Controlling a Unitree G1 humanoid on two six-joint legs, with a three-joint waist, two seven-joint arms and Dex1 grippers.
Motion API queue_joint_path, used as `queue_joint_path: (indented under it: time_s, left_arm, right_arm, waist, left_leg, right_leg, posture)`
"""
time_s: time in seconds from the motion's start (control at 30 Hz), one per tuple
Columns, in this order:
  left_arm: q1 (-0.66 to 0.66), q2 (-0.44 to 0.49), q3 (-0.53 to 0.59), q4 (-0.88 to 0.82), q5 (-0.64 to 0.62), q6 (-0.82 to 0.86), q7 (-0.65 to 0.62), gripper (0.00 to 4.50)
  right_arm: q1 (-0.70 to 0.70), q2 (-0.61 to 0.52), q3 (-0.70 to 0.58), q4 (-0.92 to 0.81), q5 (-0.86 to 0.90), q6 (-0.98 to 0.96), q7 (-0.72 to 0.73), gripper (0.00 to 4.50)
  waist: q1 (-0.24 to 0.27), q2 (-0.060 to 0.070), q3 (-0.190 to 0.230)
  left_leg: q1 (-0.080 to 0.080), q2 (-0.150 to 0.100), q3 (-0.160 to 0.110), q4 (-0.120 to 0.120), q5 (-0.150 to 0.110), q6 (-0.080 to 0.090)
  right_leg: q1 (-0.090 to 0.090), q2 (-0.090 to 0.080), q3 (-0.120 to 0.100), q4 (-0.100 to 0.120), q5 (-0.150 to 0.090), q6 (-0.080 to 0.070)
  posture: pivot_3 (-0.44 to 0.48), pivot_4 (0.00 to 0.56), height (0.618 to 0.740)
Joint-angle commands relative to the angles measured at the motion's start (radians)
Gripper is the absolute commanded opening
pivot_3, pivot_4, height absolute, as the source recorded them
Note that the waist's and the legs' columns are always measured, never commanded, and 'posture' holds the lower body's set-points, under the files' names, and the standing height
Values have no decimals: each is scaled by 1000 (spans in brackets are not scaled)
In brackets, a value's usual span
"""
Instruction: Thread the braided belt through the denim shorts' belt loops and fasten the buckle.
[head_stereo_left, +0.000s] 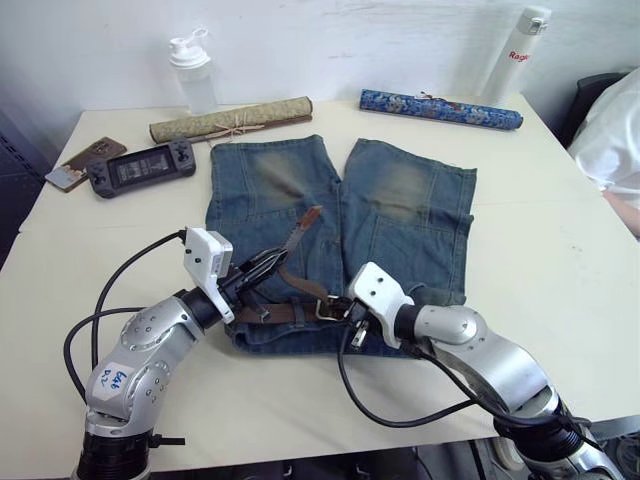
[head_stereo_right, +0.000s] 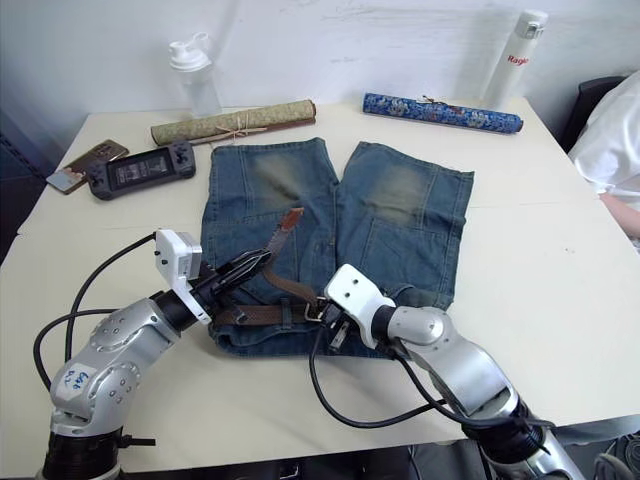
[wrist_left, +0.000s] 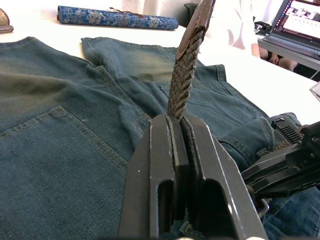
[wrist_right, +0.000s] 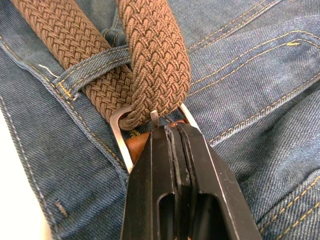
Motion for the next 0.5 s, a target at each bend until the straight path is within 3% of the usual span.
queue_joint_path:
  time_s: [0.03,0.4,0.5]
  left_arm:
    - [-12,9,13,-30,-1,-14,2,0]
    - [-26,9,12,-23,0,-14,1,0]
    - [-23,13,18,-20,-1,-17,-5,0]
  right_arm:
    - [-15,-2,60,42,-41,-2,2,38]
    - [-113,-124,282,89,-244,-172,95,38]
    - [-102,-143,277,84,-272,-193,99,38]
  waist:
    - [-1,0,0]
    - [-2,0,0]
    - [-2,0,0]
  left_leg:
    - [0,0,0,0,0,0]
    - [0,0,0,0,0,0]
    - [1,0,0,0,0,0]
  right_leg:
    - [0,0,0,0,0,0]
    - [0,0,0,0,0,0]
    - [0,0,0,0,0,0]
  posture:
    - [0,150,717]
    - [0,150,717]
    - [0,150,717]
